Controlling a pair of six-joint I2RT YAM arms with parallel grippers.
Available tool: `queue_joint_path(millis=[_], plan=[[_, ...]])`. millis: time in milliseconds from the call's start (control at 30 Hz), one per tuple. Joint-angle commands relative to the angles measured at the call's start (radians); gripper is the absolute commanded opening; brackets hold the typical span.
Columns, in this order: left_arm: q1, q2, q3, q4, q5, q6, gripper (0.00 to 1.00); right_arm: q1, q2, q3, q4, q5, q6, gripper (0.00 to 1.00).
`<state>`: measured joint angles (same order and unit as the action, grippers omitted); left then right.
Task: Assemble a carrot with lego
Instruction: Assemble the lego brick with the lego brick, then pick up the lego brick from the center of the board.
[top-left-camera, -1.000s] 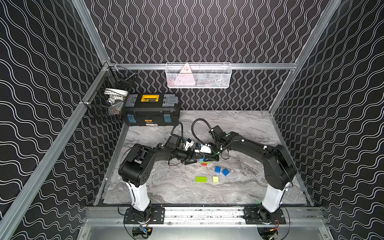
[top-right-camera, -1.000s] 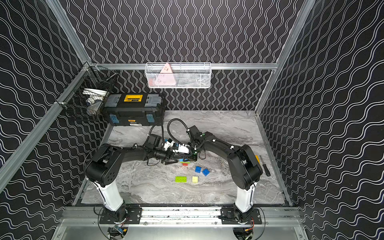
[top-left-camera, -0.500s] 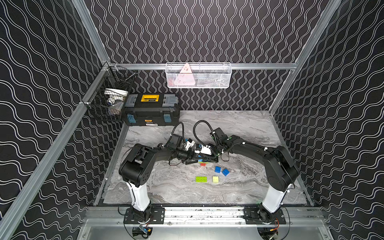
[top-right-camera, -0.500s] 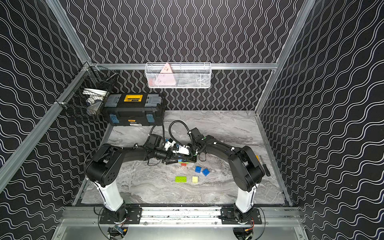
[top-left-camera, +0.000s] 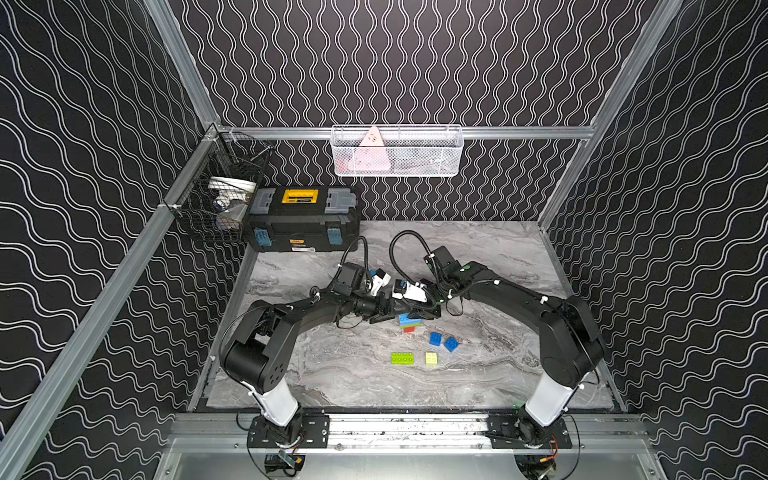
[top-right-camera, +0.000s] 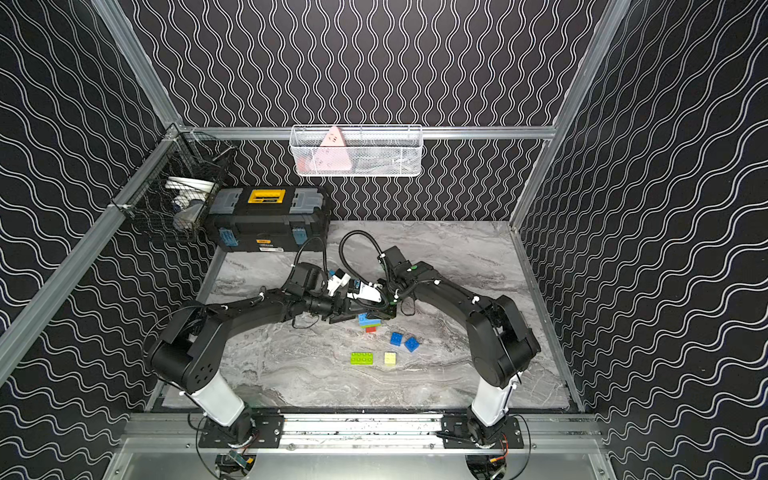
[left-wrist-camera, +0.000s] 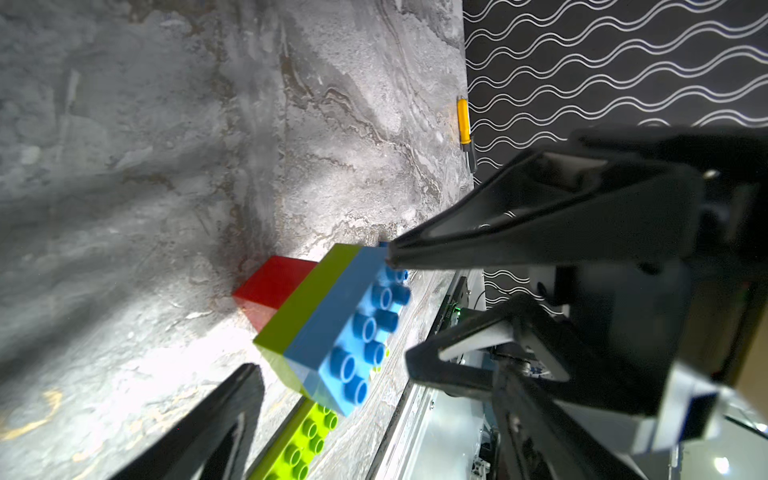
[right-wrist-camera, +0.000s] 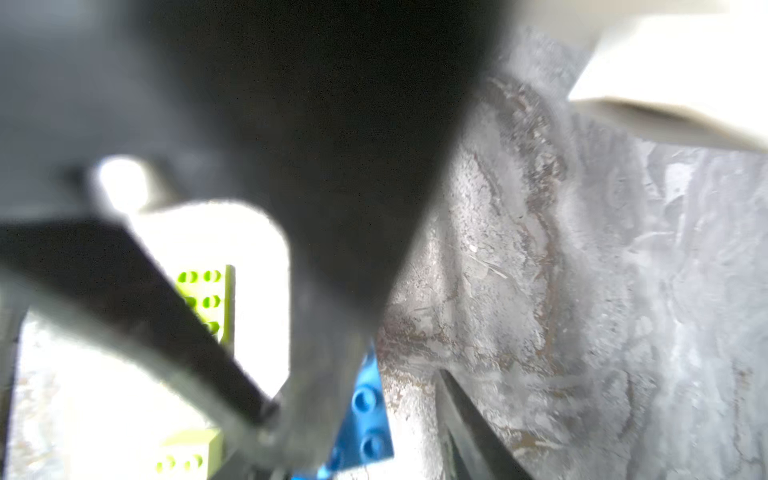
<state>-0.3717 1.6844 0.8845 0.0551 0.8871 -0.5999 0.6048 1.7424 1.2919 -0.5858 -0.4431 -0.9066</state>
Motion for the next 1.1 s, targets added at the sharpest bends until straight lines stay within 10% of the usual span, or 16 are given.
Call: queue_joint_path(millis=[0, 433, 1067], plan=[[0.004, -0.013, 0.005, -0.026, 0.005, 0.052, 0.91, -0.020, -0.074, -0.040, -0.052, -0.121, -0.039, 0.55], [0.042, -0.028, 0.044, -0.150, -0.104, 0.241, 0.89, -0.014, -0.615, -0.636, 0.177, -0.039, 0.051, 0.55], [0.080, -0.026, 0.063, -0.187, -0.161, 0.282, 0.89, 0.069, -0.282, -0.597, 0.241, 0.046, 0.017, 0.55]])
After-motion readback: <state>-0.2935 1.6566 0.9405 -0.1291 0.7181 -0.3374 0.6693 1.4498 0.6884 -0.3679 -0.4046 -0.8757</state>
